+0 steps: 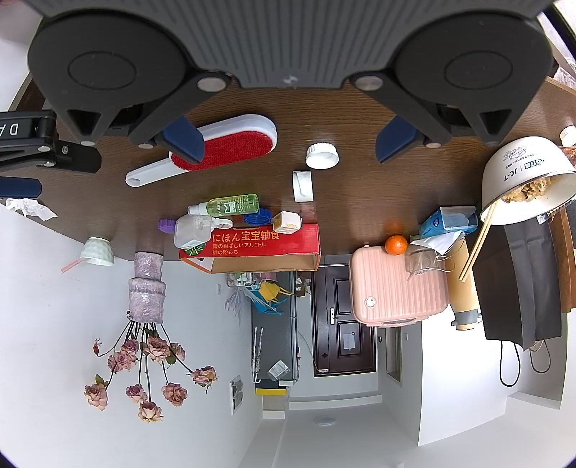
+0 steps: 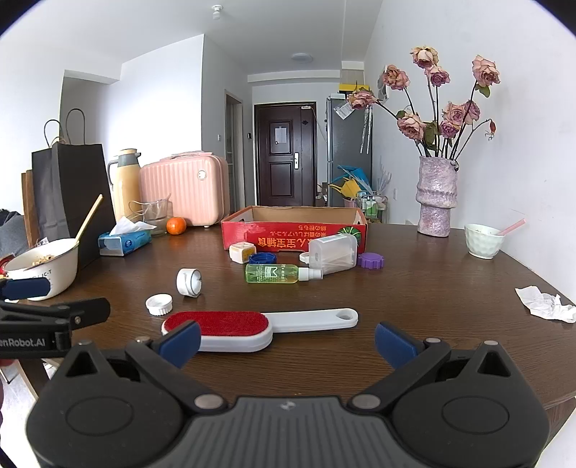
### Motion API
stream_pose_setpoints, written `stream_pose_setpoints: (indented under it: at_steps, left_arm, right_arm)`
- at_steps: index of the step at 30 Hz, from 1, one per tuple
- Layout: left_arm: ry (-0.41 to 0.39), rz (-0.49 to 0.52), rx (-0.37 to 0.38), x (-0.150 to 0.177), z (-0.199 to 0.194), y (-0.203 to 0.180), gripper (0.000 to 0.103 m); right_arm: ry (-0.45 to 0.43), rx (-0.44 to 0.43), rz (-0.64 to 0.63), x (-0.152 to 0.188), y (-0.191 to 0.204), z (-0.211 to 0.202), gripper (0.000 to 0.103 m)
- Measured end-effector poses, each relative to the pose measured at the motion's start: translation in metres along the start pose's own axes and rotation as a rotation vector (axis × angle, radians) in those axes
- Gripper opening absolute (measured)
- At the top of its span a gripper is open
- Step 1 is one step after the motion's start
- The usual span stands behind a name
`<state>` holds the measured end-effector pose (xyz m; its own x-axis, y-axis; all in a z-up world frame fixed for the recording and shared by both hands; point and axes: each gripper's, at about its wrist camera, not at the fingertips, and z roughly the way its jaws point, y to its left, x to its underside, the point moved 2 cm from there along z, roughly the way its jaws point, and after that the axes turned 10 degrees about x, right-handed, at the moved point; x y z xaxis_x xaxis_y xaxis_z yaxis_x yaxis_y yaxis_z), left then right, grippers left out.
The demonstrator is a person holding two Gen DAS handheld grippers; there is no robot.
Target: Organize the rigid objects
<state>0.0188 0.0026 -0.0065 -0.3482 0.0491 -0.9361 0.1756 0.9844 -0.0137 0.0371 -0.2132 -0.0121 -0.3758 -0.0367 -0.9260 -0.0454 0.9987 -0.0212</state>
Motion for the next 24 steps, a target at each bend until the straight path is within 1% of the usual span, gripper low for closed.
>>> stream_pose_setpoints:
  at_steps: [24]
  left_arm:
    - [-0.001,0.001,0.001,0.0003,0.0000,0.0002,0.103]
  right_arm:
    - [-0.002,-0.004,-0.003,-0.0001,0.0012,-0.0005,0.103]
